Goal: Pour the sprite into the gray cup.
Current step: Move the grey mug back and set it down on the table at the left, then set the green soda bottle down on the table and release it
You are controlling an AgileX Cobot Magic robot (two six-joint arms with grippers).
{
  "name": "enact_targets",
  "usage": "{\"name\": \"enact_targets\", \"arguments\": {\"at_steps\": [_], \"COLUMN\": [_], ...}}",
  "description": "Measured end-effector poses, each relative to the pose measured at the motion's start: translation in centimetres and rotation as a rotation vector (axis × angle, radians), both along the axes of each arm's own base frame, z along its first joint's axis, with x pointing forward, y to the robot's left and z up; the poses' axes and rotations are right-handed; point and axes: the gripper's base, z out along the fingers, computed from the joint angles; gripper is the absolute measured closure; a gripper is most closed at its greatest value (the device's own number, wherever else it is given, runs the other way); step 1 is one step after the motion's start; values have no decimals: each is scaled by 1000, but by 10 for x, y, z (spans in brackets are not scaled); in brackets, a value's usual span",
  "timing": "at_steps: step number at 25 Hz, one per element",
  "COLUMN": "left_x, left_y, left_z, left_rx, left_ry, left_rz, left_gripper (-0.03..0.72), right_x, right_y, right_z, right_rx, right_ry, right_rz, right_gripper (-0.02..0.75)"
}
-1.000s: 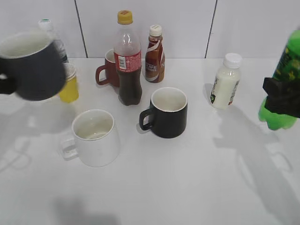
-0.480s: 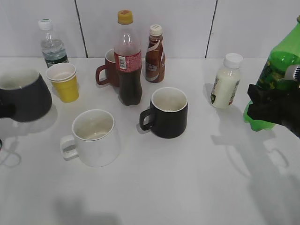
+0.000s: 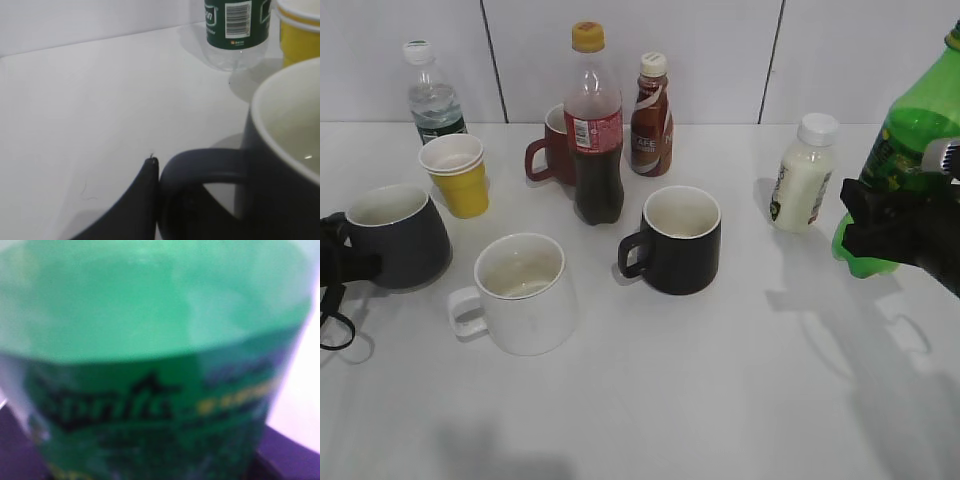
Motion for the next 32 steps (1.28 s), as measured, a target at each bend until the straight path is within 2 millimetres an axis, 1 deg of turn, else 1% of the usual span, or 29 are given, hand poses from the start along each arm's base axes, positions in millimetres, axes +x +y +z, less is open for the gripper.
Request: {"name": "enact_targets", "arguments": {"at_steps": [2,6,8,12,19,23,28,32], "left_x": [0,-2,-2,-4,-24,-31,-41,-46], "left_y": [0,-2,-2,-2,-3,-3,-3,-3], "left_z": [0,-1,1,5,0,-2,7,15], "left_rx": [0,-3,-6,-6,-7,-7,-8,-9], "left_ry": [-3,-2,-5,-6,46,65,57,46], "left_rz": [-2,-18,-21,-24,-32,-40,-41,-40], "left_gripper": [622,552,531,516,504,497,491,487], "right_x": [0,0,0,0,0,1,4,4], "right_y": [0,0,0,0,0,-1,-9,-10], "right_z": [0,0,0,0,-2,-7,-18,-37], "right_rx": [-1,-1,-1,-1,-2,0,12,-9], "right_ry": [0,0,0,0,4,21,46,114], "right_rz": [3,4,4,4,2,-20,-110,-125], "right_gripper": [319,319,319,319,319,319,319,319]}}
